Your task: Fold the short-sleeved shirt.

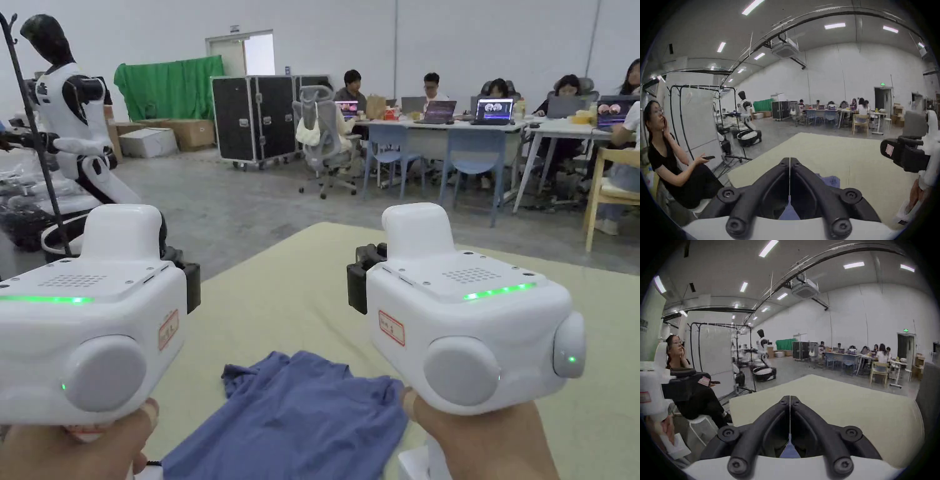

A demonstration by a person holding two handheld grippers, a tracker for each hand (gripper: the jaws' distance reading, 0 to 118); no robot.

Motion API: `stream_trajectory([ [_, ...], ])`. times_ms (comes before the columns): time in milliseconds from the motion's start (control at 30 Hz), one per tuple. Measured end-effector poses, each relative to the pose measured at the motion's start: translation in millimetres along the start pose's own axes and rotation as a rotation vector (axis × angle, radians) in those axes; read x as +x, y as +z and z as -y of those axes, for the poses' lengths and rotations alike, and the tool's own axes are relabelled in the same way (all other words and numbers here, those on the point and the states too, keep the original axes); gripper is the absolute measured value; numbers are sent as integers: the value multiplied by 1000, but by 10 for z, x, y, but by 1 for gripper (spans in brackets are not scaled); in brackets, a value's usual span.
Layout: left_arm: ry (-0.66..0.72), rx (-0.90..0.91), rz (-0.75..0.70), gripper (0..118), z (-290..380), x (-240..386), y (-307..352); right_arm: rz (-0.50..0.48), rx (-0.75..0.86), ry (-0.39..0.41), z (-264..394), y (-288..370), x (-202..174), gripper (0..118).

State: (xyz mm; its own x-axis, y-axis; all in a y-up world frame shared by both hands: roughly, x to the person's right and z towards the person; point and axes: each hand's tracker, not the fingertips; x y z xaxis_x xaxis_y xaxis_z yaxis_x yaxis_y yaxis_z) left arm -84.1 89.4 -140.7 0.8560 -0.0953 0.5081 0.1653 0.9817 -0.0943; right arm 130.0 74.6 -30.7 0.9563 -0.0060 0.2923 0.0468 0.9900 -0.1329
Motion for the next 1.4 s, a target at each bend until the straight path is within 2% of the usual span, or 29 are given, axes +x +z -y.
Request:
stream_trajectory([
  [67, -10, -32, 32, 0, 81, 64, -167, 11, -20, -1, 38, -49, 63, 3],
  [167, 4, -191, 205, 0, 249, 217, -611, 43, -49, 9, 146, -136, 166, 3],
  [233, 31, -305, 274, 0, 452, 345, -971, 78, -76, 21, 256, -196, 236, 3],
  [300, -11, -405, 322, 0, 721, 561, -1360, 101, -120, 32, 392, -307, 321, 3],
  [433, -71, -600, 348, 0, 1397, 943, -2141, 132, -194, 30, 729, -504, 514, 3],
  [567, -67, -791, 388, 0, 2032, 1240, -2752, 165, -294, 0, 1096, -729, 772, 3],
  [800, -78, -809, 414, 2, 2489, 1576, -3276, 177, -396, -31, 1495, -1103, 1109, 3],
  [833, -74, -807, 417, 17, 2520, 1615, -3324, 176, -402, -30, 1538, -1133, 1139, 3],
  [867, -76, -802, 414, 81, 2554, 1668, -3374, 175, -410, -29, 1577, -1160, 1165, 3],
  [900, -91, -816, 422, 118, 2598, 1723, -3463, 174, -419, -29, 1616, -1183, 1194, 3],
  [933, -81, -717, 436, 118, 2603, 1732, -3446, 175, -428, -29, 1650, -1203, 1222, 3],
  [1200, -308, -864, 422, 116, 2933, 2217, -3799, 187, -476, -54, 1854, -1206, 1422, 3],
  [1233, -326, -874, 403, 98, 2974, 2241, -3823, 186, -479, -58, 1859, -1180, 1448, 3],
  [1267, -321, -857, 420, 65, 2978, 2215, -3837, 187, -481, -60, 1860, -1153, 1465, 3],
  [1300, -240, -865, 488, 45, 2918, 2130, -3844, 192, -482, -61, 1857, -1116, 1489, 3],
  [1333, -175, -846, 442, 0, 2832, 2047, -3845, 203, -481, -59, 1849, -1074, 1511, 3],
  [1400, -83, -763, 370, 0, 2621, 1821, -3806, 225, -464, -63, 1803, -956, 1574, 3],
])
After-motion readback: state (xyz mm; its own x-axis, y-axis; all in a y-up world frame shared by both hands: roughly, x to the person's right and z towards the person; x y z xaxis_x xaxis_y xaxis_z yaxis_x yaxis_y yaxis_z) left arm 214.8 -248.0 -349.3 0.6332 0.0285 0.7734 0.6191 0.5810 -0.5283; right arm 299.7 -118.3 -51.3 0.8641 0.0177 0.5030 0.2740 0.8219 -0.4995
